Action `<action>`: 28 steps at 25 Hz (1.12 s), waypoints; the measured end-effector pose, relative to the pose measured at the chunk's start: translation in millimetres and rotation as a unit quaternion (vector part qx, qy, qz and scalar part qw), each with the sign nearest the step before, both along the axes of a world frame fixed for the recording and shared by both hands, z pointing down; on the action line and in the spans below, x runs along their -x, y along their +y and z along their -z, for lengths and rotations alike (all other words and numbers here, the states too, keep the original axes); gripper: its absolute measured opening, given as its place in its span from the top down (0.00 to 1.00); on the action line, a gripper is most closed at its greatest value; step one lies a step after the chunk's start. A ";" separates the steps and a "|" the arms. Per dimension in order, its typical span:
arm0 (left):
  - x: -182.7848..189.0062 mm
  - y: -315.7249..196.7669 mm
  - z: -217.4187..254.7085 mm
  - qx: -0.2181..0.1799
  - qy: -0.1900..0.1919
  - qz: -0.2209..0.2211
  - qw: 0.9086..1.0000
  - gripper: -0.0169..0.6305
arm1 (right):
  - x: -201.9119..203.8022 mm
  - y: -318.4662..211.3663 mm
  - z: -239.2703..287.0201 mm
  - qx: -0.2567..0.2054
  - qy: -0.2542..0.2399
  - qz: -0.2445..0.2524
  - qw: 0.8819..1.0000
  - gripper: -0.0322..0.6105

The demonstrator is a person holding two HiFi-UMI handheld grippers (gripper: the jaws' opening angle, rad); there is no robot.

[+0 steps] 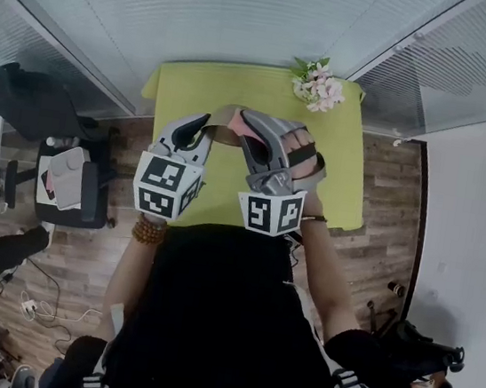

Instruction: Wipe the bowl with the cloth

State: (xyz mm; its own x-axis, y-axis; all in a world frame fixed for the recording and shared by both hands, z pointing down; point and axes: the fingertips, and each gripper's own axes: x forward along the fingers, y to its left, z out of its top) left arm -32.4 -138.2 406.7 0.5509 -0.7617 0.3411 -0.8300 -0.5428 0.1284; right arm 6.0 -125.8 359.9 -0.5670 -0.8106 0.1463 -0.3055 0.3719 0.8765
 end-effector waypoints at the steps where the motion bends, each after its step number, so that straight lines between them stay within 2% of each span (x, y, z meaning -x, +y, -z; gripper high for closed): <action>1: 0.5 0.0 3.0 -0.003 -0.006 0.007 1.000 0.93 | 1.7 2.6 3.2 -0.007 0.002 0.001 1.000 0.90; 2: 1.7 -0.7 7.7 -0.001 0.019 0.013 1.000 0.94 | 2.6 3.9 7.8 -0.013 -0.005 0.000 1.000 0.90; 3: 3.7 -2.2 13.1 0.004 0.066 0.020 0.998 0.94 | 3.5 3.7 13.4 -0.016 -0.021 -0.003 1.000 0.90; 5: 9.5 -4.8 23.3 0.019 0.175 0.034 0.984 0.93 | 5.0 1.5 24.0 -0.007 -0.071 -0.010 0.997 0.90; 8: 18.9 -4.3 36.8 0.034 0.316 0.048 0.947 0.89 | 2.1 -0.2 38.2 0.049 -0.177 -0.004 0.983 0.89; 12: 27.9 -1.6 43.9 0.036 0.431 0.061 0.899 0.88 | -2.4 5.0 44.1 0.085 -0.253 -0.006 0.964 0.88; 13: 29.2 -1.2 40.0 0.045 0.463 0.073 0.882 0.88 | -3.4 5.7 41.3 0.094 -0.268 -0.014 0.959 0.87; 15: 26.4 0.9 27.2 0.075 0.527 0.099 0.841 0.87 | -7.5 5.6 35.9 0.108 -0.303 -0.040 0.946 0.87; 16: 22.1 1.8 21.1 0.088 0.548 0.104 0.826 0.87 | -10.3 4.7 33.8 0.110 -0.314 -0.054 0.941 0.87; 17: 16.8 2.2 15.1 0.097 0.548 0.102 0.825 0.87 | -13.1 3.0 31.2 0.106 -0.310 -0.064 0.943 0.87; 18: 11.9 2.0 9.3 0.098 0.522 0.091 0.842 0.86 | -15.2 0.9 27.1 0.096 -0.285 -0.069 0.951 0.88; 20: 7.0 1.2 1.3 0.085 0.412 0.054 0.906 0.87 | -15.2 -3.5 14.6 0.063 -0.182 -0.062 0.979 0.90; 22: 7.6 0.9 -0.2 0.054 0.259 0.036 0.964 0.86 | -9.1 -4.7 4.6 0.035 -0.083 -0.036 0.995 0.90; 23: 7.8 0.6 3.4 0.022 0.172 0.037 0.984 0.85 | -4.4 -3.2 2.6 0.025 -0.049 -0.021 0.998 0.90; 24: 7.1 0.2 10.3 -0.017 0.092 0.040 0.995 0.85 | 1.4 0.0 1.4 0.017 -0.023 -0.007 1.000 0.90; 25: 5.4 -0.5 18.4 -0.052 0.032 0.042 0.997 0.85 | 7.4 3.8 0.6 0.010 -0.006 0.005 1.000 0.90; 26: 3.4 -1.7 25.0 -0.073 -0.003 0.044 0.996 0.87 | 12.0 6.6 0.8 0.004 0.000 0.011 1.000 0.90; 27: 2.1 -3.1 28.8 -0.081 -0.011 0.044 0.996 0.88 | 14.2 7.7 2.4 0.000 -0.004 0.010 1.000 0.90; 28: 3.0 -3.6 31.4 -0.081 -0.002 0.047 0.996 0.88 | 14.8 7.7 5.0 -0.003 -0.014 0.006 1.000 0.91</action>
State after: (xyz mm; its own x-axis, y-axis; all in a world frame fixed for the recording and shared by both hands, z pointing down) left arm -35.5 -141.8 375.3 0.4737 -0.8549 0.2113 -0.8782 -0.4765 0.0411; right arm -8.8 -118.0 354.9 -0.5803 -0.8046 0.1259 -0.3259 0.3712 0.8695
